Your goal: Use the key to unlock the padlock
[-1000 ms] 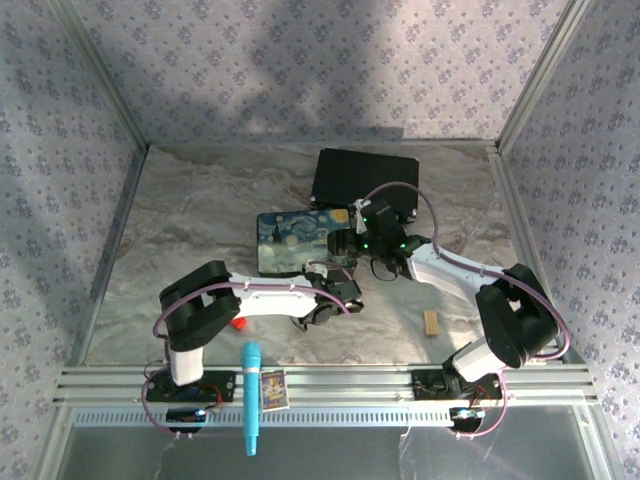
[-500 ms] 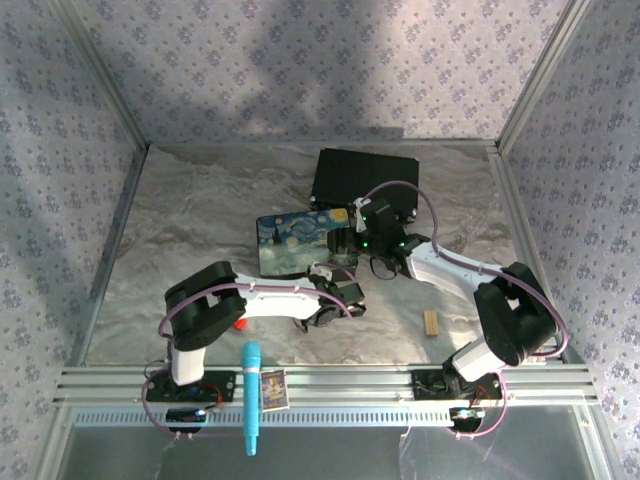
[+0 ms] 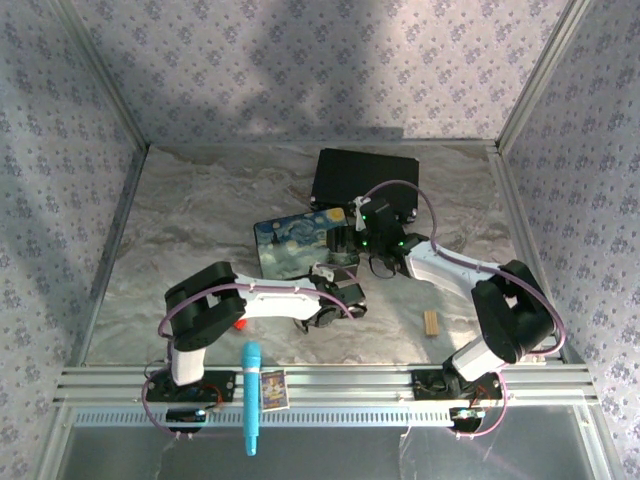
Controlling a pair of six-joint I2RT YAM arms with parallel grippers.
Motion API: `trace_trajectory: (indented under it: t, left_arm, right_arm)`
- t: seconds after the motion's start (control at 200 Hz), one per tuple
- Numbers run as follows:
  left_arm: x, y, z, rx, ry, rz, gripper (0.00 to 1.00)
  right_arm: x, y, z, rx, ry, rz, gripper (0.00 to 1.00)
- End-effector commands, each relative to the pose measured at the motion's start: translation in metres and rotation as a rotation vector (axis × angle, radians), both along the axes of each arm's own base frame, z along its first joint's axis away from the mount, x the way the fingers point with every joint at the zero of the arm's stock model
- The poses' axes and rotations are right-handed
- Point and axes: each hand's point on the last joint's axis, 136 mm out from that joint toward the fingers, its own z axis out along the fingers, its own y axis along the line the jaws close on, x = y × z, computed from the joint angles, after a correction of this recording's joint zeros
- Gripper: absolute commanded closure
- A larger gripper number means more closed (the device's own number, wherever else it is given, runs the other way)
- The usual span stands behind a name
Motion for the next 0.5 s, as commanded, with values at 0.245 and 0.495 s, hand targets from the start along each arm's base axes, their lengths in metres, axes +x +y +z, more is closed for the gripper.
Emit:
trace_trajectory:
  t: [0.245,0.495]
  left_arm:
    - [0.013,0.045,0.018,0.229,-0.065,0.035,0.94]
    - [0.007,0.029,-0.002,0.278,-0.049,-0.053,0.85]
  right_arm:
    - [-0.036,-0.026,-0.056,-0.136,0.235,-0.023,0.24]
    - [-0.033,-0.026,-0.041,-0.133,0.197,-0.012,0.23]
